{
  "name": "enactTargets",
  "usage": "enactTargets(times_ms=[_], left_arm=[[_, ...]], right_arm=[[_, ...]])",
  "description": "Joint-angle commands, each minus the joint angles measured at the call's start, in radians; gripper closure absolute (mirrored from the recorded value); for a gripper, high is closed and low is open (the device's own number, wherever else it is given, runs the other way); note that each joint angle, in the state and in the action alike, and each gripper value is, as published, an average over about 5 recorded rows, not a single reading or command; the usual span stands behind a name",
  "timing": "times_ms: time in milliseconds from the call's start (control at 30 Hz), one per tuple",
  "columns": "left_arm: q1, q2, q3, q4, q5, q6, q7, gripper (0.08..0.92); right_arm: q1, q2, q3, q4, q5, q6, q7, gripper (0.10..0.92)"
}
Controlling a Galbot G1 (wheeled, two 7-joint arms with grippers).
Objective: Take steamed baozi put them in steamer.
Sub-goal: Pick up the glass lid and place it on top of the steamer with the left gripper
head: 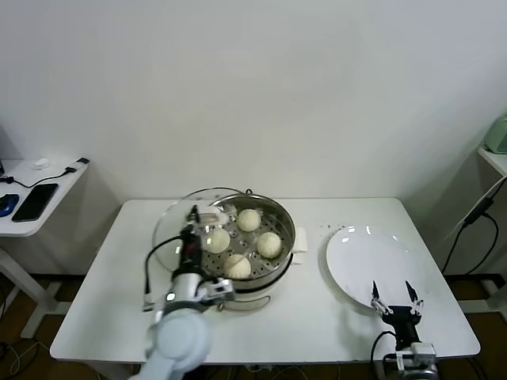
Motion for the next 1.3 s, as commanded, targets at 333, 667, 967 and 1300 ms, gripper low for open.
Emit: enactTargets(times_ms=[333, 667, 967, 1300], left_arm=[[-0.137, -0.207, 0.235, 0.147, 0.177, 0.084, 0.067, 0.868], [-0.119, -0.234, 0.198, 0.216, 0.209, 0.077, 0.039, 0.868], [-0.103, -0.194, 0.131, 0.244, 0.209, 0.055, -0.005, 0.868], [-0.084, -0.176, 0.097, 0.265, 0.189, 0.046, -0.047, 0.867]], right_arm=[[-0.016, 0.005, 0.021, -0.008, 0.022, 0.054, 0.02, 0.203], [0.0, 0.015, 0.025, -0.011, 0.019, 0.073, 0.05, 0.202], [0.013, 0.024, 0.02, -0.015, 0.025, 0.068, 0.058, 0.203], [0.02, 0.026, 0.021, -0.015, 0.018, 0.07, 0.059, 0.202]])
